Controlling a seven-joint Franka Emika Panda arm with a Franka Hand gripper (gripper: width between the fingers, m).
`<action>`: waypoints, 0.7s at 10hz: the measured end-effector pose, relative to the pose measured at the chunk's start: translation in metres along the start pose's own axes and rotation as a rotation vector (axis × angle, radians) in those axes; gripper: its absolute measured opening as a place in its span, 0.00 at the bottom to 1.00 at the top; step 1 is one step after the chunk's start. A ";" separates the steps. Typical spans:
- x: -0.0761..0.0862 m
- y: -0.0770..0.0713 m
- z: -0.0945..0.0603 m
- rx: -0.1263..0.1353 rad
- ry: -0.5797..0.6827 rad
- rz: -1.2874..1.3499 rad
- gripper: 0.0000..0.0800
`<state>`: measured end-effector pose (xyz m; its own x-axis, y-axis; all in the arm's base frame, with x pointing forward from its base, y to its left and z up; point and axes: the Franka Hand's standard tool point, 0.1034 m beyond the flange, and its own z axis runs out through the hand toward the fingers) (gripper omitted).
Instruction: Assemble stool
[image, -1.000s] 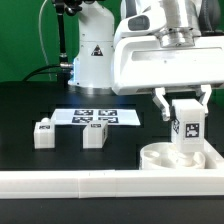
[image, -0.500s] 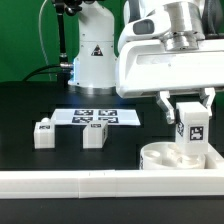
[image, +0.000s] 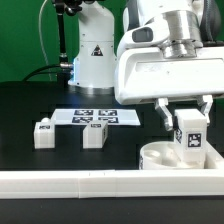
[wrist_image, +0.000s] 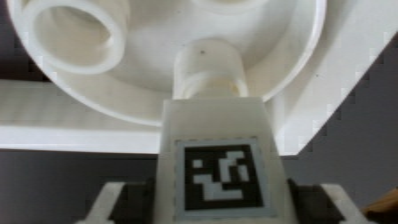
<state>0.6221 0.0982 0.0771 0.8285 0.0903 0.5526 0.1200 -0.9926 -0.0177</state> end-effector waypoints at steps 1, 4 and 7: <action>0.000 0.000 0.000 0.000 -0.001 -0.001 0.42; 0.004 0.001 0.000 0.000 -0.010 -0.011 0.73; 0.023 0.004 -0.008 0.002 -0.019 -0.024 0.81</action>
Offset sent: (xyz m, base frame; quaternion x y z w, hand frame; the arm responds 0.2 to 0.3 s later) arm 0.0171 -0.0067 0.0146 -0.0126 -0.0147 -0.0314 0.9993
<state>0.6370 0.0958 0.0959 0.8355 0.1152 0.5372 0.1406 -0.9901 -0.0064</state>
